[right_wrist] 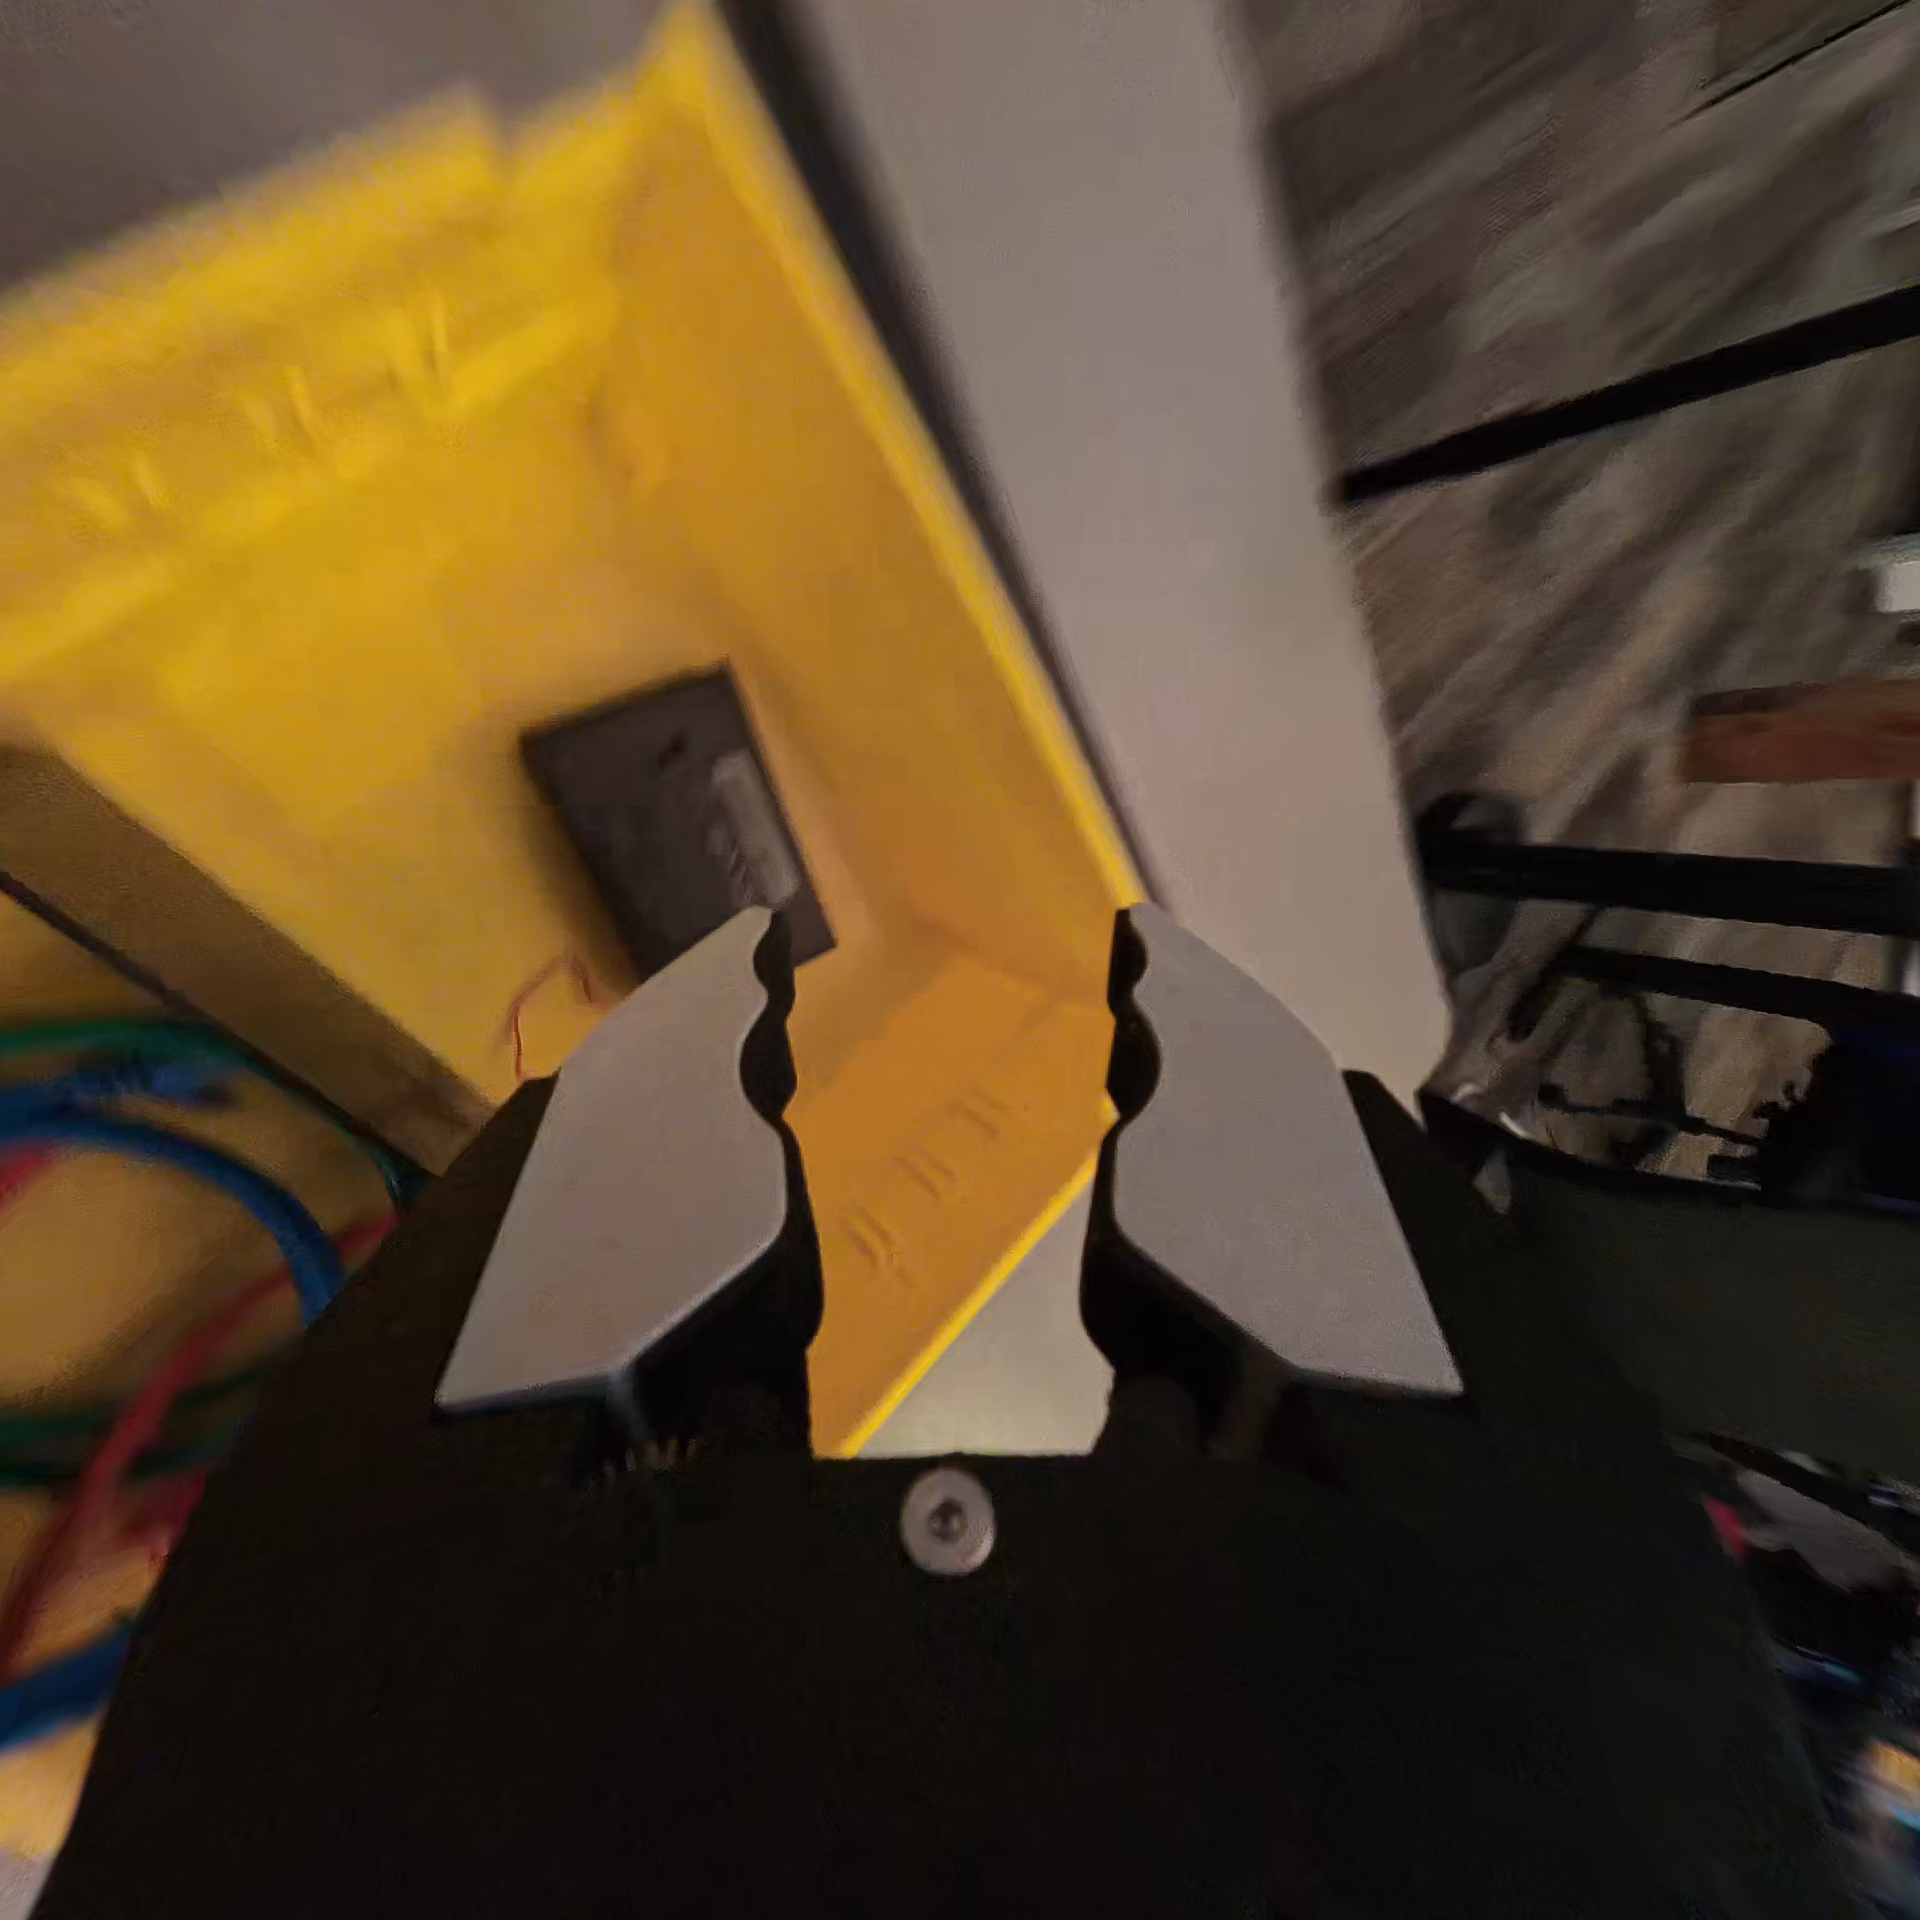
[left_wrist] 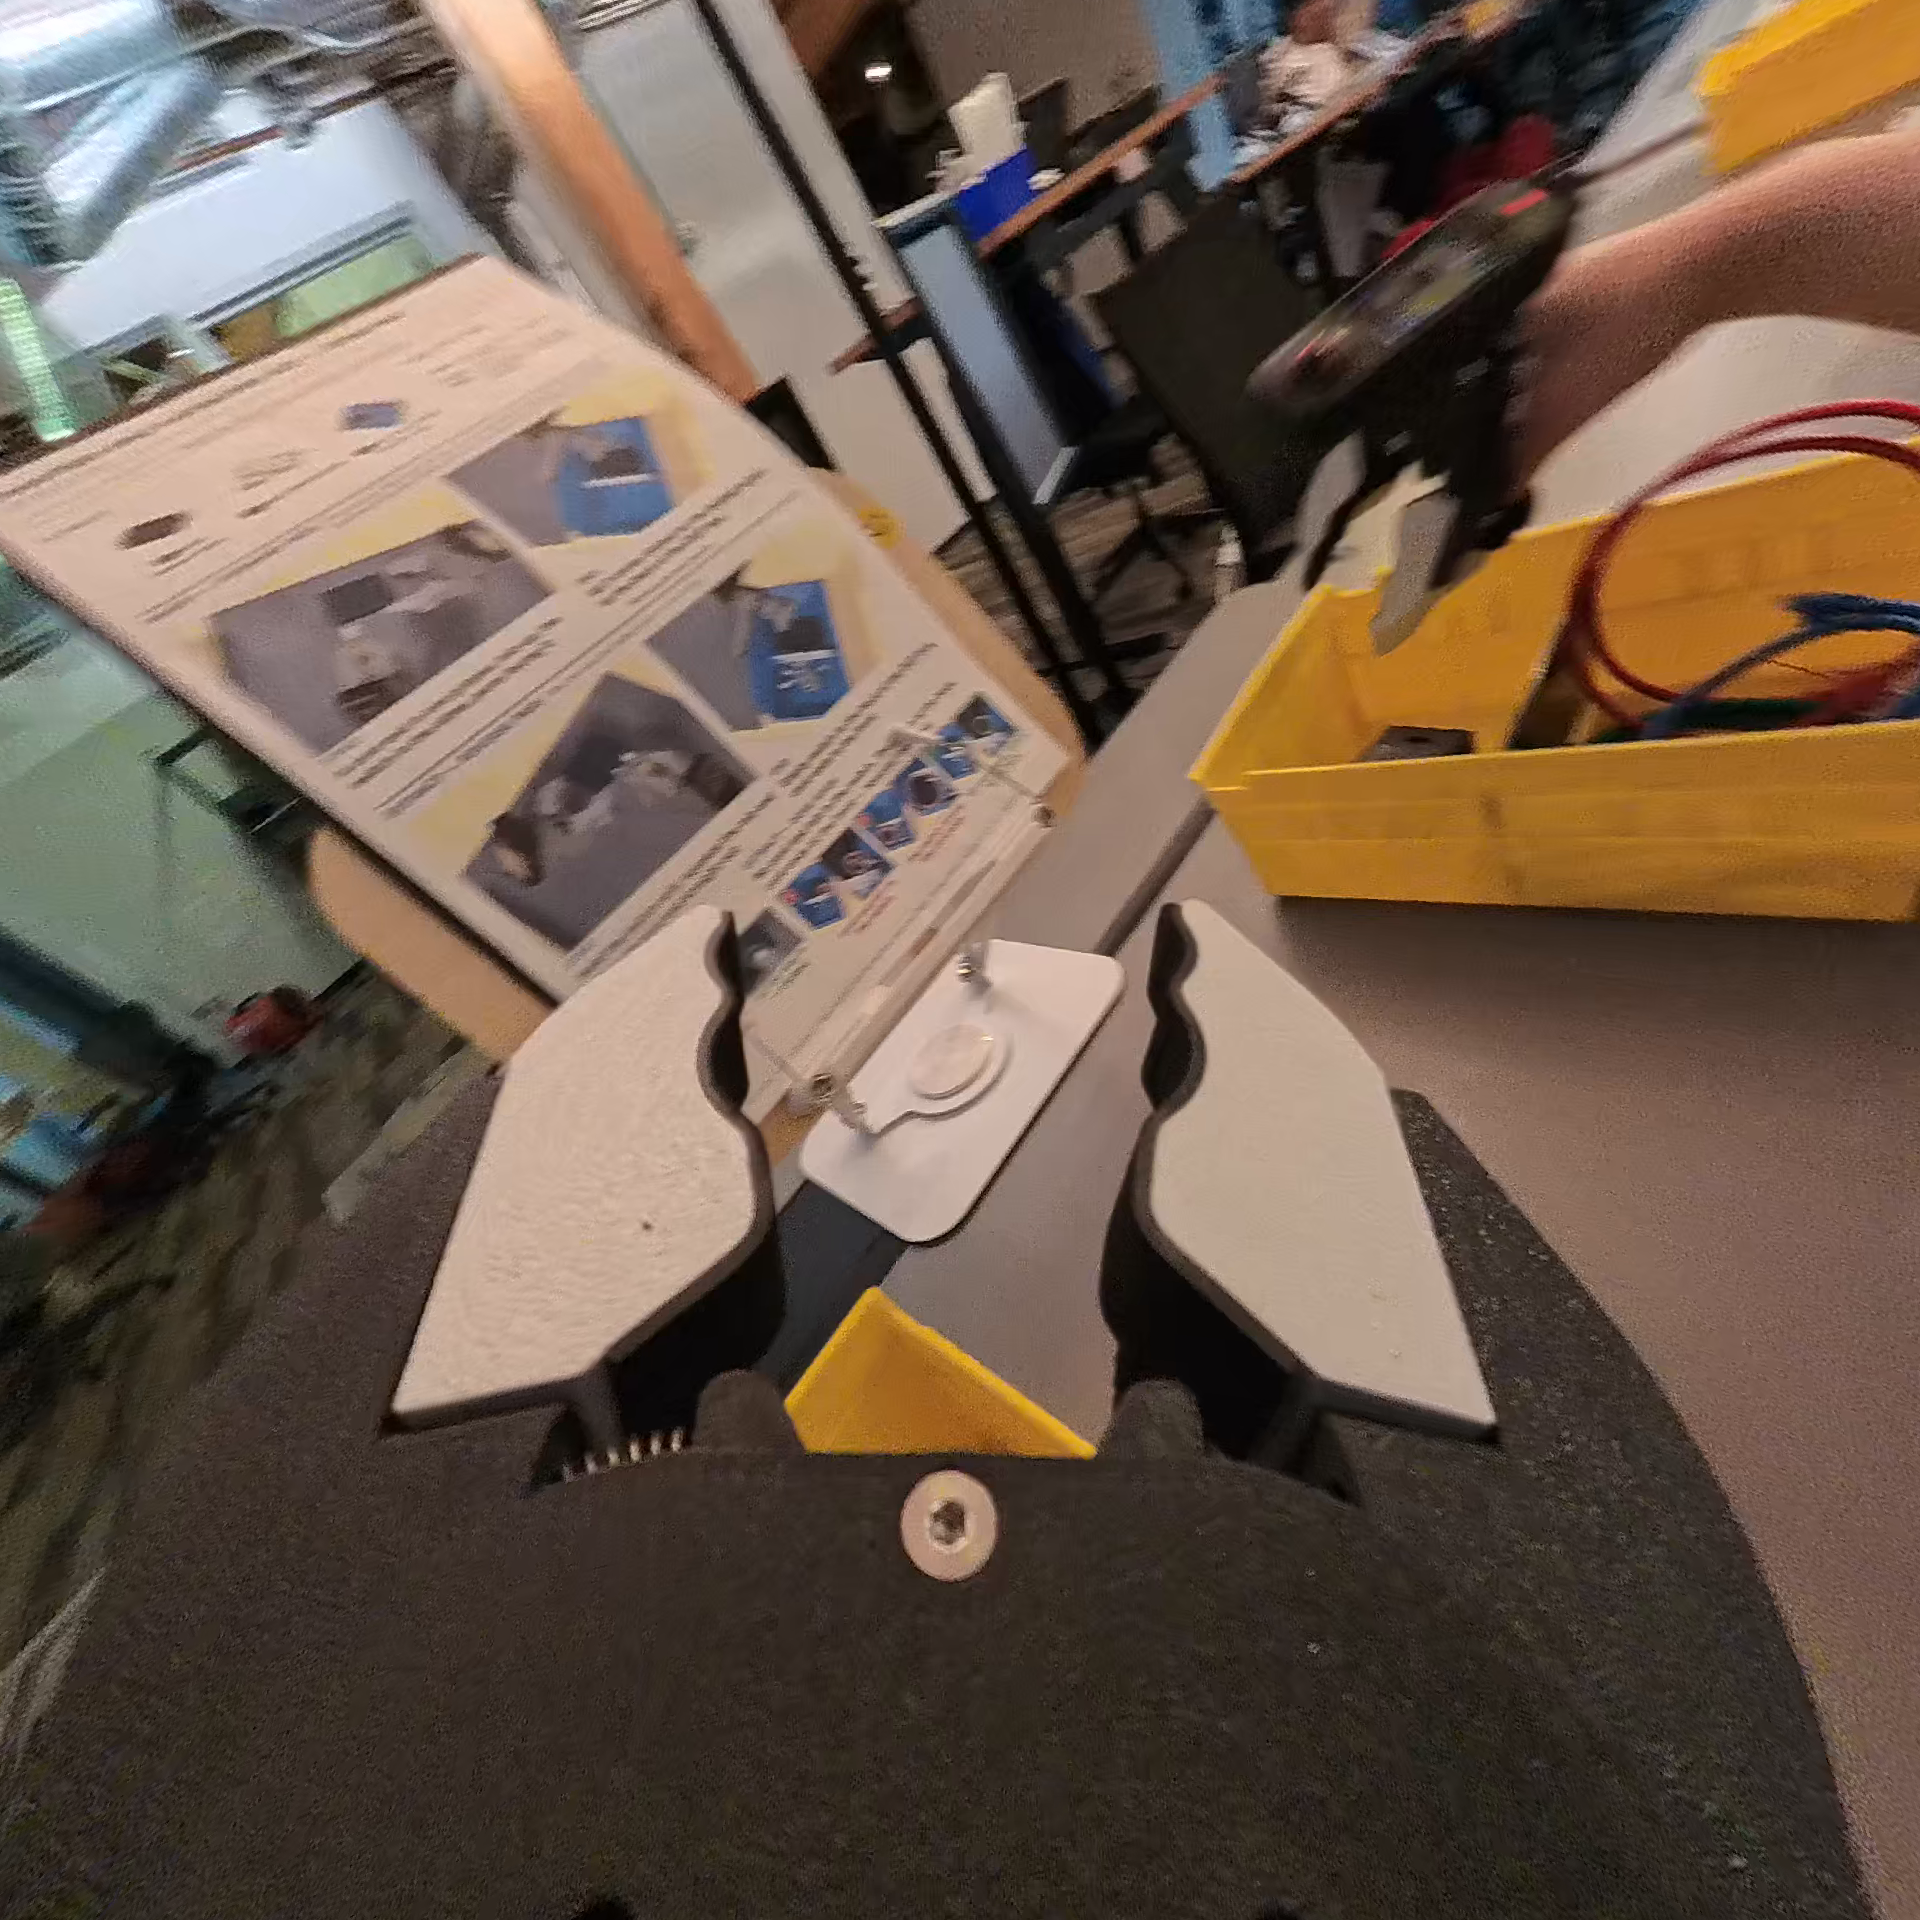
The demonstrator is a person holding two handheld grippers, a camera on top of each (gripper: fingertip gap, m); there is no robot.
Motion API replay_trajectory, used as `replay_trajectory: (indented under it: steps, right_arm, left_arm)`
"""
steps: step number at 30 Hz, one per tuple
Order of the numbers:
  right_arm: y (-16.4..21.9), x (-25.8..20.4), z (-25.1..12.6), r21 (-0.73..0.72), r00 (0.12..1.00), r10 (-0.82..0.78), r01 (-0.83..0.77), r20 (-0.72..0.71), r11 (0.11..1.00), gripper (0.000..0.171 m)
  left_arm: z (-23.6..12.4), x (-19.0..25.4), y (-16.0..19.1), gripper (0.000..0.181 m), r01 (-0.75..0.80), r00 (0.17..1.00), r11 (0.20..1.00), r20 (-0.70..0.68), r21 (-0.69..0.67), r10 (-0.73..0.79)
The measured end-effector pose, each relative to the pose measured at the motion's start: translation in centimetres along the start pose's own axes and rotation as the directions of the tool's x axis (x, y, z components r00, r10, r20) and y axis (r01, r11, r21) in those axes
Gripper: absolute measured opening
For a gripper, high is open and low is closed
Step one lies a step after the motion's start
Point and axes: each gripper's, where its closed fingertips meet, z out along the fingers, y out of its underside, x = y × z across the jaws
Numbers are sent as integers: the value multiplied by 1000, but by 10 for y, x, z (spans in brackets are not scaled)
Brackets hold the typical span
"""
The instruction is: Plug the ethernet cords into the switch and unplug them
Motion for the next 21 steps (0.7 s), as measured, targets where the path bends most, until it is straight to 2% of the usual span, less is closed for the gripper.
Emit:
replay_trajectory:
  steps: [2, 3, 6, 8, 10, 11, 15, 18, 21]
  right_arm:
    - [-31, 20, -46, 242, 977, 158, -120, -143, 963, 62]
    - [-46, 28, -75, 380, 946, 252, -161, -204, 911, 62]
    - [-84, 19, -156, 723, 865, 458, -181, -205, 666, 70]
    - [-98, 6, -196, 841, 824, 532, -138, -196, 523, 71]
    - [-109, -8, -220, 883, 805, 555, -90, -208, 461, 71]
    - [-116, -13, -228, 887, 803, 552, -65, -225, 457, 71]
    - [-135, -29, -237, 839, 783, 516, 12, -346, 545, 70]
    - [-153, -44, -238, 834, 772, 492, 87, -402, 545, 56]
    - [-168, -57, -229, 782, 741, 440, 180, -507, 597, 39]
  left_arm:
    - [-1, -21, 4, 73, 45, 992, 999, 120, -16, -43]
    - [-1, -28, 8, 69, 52, 984, 998, 172, -37, -44]
    - [-2, -49, 25, 67, 14, 944, 989, 329, -150, 37]
    - [-3, -56, 36, 67, 5, 918, 975, 388, -224, 84]
    - [-1, -56, 42, 68, 21, 908, 968, 409, -250, 85]
    - [0, -57, 43, 69, 27, 903, 967, 422, -253, 85]
    - [3, -57, 47, 75, 13, 891, 960, 440, -281, 116]
    - [5, -54, 49, 70, 13, 902, 961, 419, -276, 108]
    - [5, -53, 52, 59, 14, 908, 958, 405, -285, 107]
